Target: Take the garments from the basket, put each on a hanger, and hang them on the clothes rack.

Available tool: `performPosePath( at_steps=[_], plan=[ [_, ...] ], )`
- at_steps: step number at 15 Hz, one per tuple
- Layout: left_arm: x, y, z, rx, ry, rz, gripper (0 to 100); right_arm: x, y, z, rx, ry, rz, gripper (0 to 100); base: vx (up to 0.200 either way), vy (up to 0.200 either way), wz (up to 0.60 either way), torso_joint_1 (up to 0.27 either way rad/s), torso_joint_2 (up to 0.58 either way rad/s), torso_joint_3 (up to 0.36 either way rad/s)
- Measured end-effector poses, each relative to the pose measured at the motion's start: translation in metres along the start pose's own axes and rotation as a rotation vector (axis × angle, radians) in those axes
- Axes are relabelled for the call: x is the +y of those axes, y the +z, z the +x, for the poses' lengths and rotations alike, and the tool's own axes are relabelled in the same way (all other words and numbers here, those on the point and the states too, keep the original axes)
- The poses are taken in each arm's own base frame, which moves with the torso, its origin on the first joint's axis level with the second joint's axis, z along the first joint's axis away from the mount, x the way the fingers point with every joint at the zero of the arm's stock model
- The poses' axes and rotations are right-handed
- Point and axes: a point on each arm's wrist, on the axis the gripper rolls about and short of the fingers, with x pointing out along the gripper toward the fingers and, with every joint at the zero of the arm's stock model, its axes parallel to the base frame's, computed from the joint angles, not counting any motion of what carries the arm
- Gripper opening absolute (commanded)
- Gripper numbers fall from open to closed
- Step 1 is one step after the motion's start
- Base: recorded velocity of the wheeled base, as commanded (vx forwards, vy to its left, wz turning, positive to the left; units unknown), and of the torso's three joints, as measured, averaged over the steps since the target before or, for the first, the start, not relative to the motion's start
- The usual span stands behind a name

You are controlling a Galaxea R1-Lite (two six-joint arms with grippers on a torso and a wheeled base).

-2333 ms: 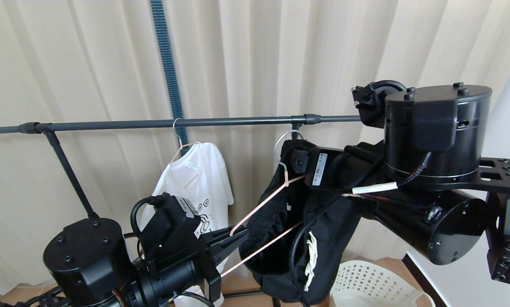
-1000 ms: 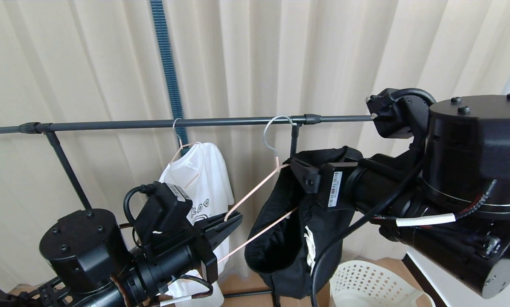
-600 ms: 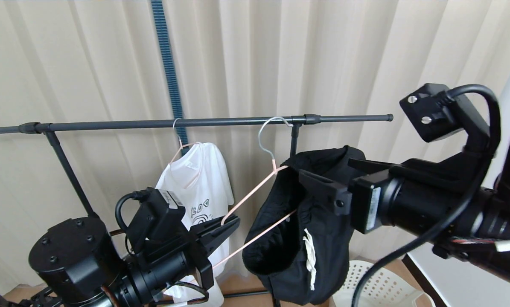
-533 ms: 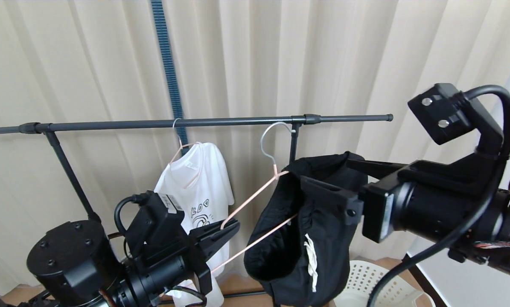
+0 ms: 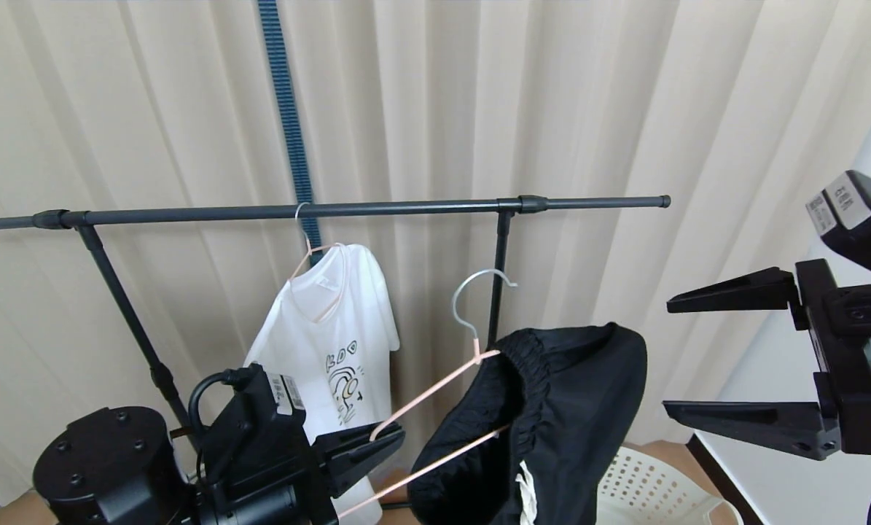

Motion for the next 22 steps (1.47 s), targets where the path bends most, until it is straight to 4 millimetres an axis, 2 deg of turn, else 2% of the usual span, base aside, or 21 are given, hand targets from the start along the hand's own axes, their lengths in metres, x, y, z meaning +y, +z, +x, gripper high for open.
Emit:
performPosePath(
  at_steps=[2,4,8,15,18,22],
  plan=[
    [-0.002,-0.004,-0.003,0.020,-0.032,-0.008,0,-0.015,-0.002,0.009,0.045,0.080,-0.134,100,0.000,0.000,0.00,0.000,0.00,0.000],
    [-0.005,-0.006,-0.005,0.031,-0.048,0.001,0,-0.027,-0.006,0.022,0.068,0.175,-0.191,100,0.000,0.000,0.00,0.000,0.00,0.000],
    [-0.010,-0.007,-0.004,0.035,-0.072,0.010,0,-0.044,-0.011,0.050,0.113,0.251,-0.162,100,0.000,0.000,0.00,0.000,0.00,0.000],
    [-0.015,-0.006,-0.004,0.034,-0.096,0.014,0,-0.065,-0.010,0.084,0.158,0.259,-0.139,100,0.000,0.000,0.00,0.000,0.00,0.000],
    [-0.016,-0.006,-0.005,0.035,-0.099,0.017,0,-0.071,-0.009,0.095,0.152,0.258,-0.148,100,0.000,0.000,0.00,0.000,0.00,0.000],
    [-0.017,-0.009,-0.007,0.048,-0.101,0.014,0,-0.065,-0.009,0.110,0.163,0.305,-0.157,100,0.000,0.000,0.00,0.000,0.00,0.000]
  ],
)
